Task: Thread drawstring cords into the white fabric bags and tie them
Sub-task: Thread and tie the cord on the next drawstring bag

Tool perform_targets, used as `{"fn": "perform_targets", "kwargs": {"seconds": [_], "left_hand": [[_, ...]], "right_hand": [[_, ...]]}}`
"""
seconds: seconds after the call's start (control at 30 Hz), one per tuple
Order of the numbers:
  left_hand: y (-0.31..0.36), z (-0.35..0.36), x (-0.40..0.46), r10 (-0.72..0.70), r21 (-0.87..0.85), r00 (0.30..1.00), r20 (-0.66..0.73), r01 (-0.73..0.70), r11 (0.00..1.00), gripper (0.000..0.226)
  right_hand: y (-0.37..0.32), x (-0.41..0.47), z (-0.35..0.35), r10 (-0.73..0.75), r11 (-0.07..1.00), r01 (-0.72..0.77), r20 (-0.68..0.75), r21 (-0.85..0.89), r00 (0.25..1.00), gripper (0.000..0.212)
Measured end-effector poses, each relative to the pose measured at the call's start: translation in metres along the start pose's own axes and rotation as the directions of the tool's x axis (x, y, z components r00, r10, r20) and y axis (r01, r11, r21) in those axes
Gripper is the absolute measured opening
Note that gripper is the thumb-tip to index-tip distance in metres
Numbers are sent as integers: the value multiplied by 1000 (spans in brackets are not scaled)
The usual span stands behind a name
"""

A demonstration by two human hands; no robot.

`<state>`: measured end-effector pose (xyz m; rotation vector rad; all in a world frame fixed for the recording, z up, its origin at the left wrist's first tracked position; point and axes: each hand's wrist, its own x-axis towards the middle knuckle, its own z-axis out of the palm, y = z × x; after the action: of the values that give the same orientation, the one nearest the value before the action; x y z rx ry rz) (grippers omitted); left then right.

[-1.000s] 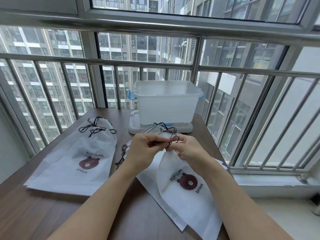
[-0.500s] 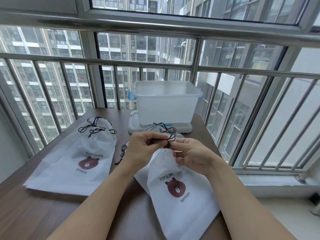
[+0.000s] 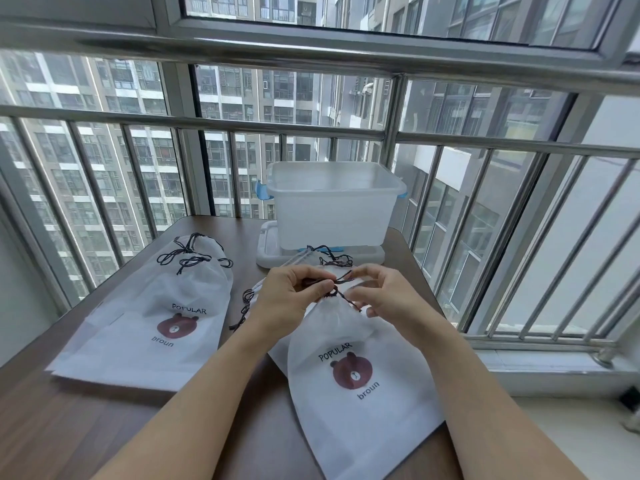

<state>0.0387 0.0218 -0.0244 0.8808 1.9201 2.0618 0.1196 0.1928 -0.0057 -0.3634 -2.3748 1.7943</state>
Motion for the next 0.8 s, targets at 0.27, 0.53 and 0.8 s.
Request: {"fn": "perform_targets", "kwargs": {"seconds": [0.27,0.53,0.8], "left_hand": [[1,0,0,-52,32,999,14,52,998,13],[2,1,-1,-136,-24,991,1,136,990,8],[3,4,-5,-153,-137,988,9,153,979,6]], "right_hand": [[-1,-1,2,-314,939,315,-24,141,949,29],[3,5,3,-252,959,255,-39,124,967,7],[0,-1,6,-211,923,117,227,367,951,23]]}}
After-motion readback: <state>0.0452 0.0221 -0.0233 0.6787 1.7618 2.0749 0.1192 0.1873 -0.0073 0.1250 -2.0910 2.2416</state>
